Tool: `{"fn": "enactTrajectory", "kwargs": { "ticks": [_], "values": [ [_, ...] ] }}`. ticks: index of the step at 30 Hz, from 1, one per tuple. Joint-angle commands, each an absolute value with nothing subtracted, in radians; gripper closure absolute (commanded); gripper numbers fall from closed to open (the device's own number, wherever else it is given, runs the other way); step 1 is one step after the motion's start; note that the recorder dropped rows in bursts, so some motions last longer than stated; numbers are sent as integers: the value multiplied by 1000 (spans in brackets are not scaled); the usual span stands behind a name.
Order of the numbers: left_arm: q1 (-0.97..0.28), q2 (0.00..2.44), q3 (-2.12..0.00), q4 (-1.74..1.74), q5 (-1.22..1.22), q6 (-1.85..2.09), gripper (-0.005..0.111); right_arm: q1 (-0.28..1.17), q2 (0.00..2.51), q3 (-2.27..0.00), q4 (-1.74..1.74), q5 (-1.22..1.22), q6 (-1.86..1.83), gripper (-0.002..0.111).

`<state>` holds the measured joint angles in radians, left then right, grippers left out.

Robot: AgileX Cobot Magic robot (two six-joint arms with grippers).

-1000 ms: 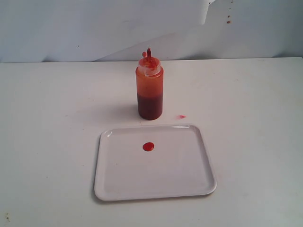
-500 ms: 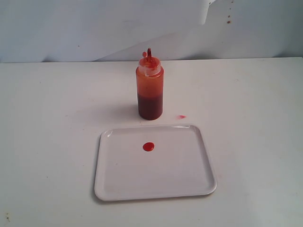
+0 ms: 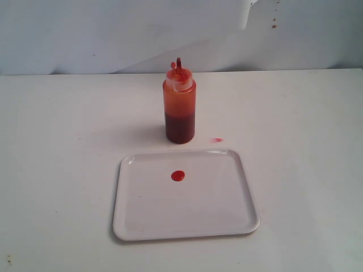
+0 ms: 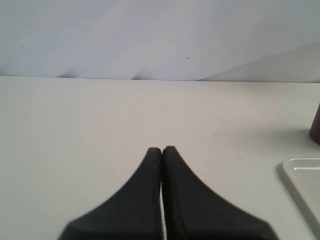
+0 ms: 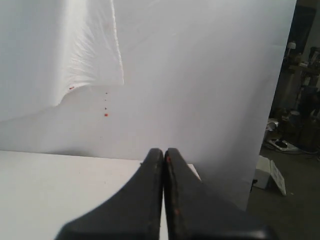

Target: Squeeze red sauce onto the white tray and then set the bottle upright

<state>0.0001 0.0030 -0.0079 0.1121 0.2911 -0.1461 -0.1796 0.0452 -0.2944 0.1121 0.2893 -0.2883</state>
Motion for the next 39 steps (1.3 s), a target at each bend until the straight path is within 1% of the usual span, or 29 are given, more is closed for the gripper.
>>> {"fn": "enactTrajectory", "kwargs": {
  "ticks": [1,7,10,17,22,25,30,34,36,39],
  "values": [
    [2,0,0,114,287,-155,107,-186,43,-161,119,144,-280,108],
    [2,0,0,114,287,-155,107,-186,41,-24,100,-5,-237,108],
    [2,0,0,114,287,-155,107,-186,40,0,24,-45,-168,108],
    [2,0,0,114,287,-155,107,-186,40,0,-61,-5,-143,108],
    [2,0,0,114,287,-155,107,-186,40,0,-61,111,-141,108],
    [2,0,0,114,287,-155,107,-186,40,0,0,154,-141,108],
    [2,0,0,114,287,-155,107,-186,40,0,22,299,-141,108],
    [2,0,0,114,287,-155,107,-180,40,0,22,312,-141,108],
    [2,0,0,114,287,-155,107,-148,40,0,22,312,-141,108],
    [2,0,0,114,287,-155,107,-52,40,0,22,312,-141,108]
  ]
}}
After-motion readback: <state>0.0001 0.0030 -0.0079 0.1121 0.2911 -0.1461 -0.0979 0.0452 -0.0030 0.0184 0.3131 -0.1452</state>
